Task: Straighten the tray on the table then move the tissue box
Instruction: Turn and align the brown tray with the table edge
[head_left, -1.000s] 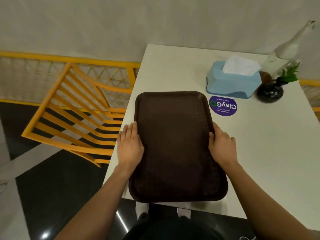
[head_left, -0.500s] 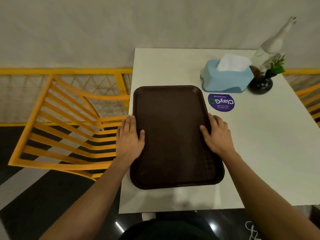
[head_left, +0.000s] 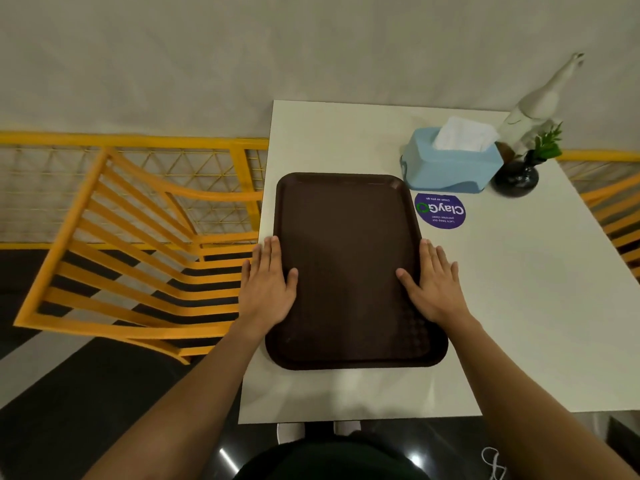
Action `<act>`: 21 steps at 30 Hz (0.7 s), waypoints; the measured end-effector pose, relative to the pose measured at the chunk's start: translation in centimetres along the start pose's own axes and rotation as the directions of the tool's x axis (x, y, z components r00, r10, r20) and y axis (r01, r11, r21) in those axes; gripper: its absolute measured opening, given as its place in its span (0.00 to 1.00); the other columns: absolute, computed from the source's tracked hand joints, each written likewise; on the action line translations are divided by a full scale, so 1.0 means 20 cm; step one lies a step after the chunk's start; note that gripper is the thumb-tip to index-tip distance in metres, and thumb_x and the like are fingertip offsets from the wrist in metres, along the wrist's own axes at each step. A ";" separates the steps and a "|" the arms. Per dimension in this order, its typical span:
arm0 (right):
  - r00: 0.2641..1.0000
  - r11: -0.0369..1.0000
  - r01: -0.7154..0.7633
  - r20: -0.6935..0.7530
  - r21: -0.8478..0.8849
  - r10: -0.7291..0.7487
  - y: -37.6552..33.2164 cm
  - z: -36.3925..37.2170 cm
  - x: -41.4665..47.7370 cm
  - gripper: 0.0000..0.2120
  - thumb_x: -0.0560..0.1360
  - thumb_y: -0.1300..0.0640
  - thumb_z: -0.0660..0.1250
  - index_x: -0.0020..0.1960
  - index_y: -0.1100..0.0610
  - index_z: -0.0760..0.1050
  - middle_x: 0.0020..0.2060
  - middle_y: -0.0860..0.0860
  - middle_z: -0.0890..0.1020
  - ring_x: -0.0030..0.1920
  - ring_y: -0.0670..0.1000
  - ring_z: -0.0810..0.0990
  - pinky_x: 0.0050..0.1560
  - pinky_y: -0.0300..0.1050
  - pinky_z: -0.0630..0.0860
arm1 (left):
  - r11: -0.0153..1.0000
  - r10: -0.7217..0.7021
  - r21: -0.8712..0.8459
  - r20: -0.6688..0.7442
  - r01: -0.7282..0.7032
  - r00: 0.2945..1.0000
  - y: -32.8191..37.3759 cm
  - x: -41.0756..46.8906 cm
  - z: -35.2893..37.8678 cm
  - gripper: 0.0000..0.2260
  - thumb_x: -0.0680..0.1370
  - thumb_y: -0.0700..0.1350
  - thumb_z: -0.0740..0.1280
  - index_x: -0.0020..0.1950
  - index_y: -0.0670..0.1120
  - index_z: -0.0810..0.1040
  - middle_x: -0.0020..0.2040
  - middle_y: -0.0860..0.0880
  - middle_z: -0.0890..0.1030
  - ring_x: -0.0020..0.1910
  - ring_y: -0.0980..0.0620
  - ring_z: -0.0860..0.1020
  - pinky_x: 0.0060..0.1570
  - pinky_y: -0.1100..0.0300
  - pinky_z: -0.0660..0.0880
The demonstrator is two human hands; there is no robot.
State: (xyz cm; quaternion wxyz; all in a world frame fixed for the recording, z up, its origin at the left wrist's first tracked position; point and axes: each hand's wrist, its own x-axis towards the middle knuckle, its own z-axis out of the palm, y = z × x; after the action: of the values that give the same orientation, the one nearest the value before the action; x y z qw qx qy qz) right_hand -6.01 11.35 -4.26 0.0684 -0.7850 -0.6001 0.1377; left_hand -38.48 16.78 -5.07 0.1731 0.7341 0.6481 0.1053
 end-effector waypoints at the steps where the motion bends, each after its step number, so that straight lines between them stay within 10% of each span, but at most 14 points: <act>1: 1.000 1.000 -0.001 0.005 0.009 0.001 0.00 -0.01 0.01 0.40 0.80 0.31 0.47 0.82 0.52 0.40 0.82 0.53 0.50 0.81 0.57 0.46 0.77 0.63 0.44 | 1.000 -0.004 -0.002 0.004 0.004 1.000 0.00 0.01 0.00 0.33 0.84 0.59 0.50 0.83 0.47 0.41 0.84 0.47 0.46 0.82 0.46 0.43 0.79 0.46 0.46; 21: 1.000 1.000 0.003 0.014 0.009 -0.003 0.05 0.02 -0.04 0.41 0.78 0.27 0.46 0.82 0.47 0.39 0.82 0.51 0.48 0.80 0.58 0.42 0.76 0.64 0.40 | 1.000 -0.014 -0.006 0.013 0.014 1.000 -0.03 -0.03 0.02 0.34 0.83 0.61 0.51 0.83 0.49 0.40 0.84 0.48 0.47 0.82 0.46 0.43 0.78 0.45 0.48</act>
State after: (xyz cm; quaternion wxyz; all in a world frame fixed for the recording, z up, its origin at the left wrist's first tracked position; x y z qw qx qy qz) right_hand -5.38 10.32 -4.83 0.0680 -0.7829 -0.6009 0.1460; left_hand -38.90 16.14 -5.56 0.1803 0.7296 0.6519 0.1010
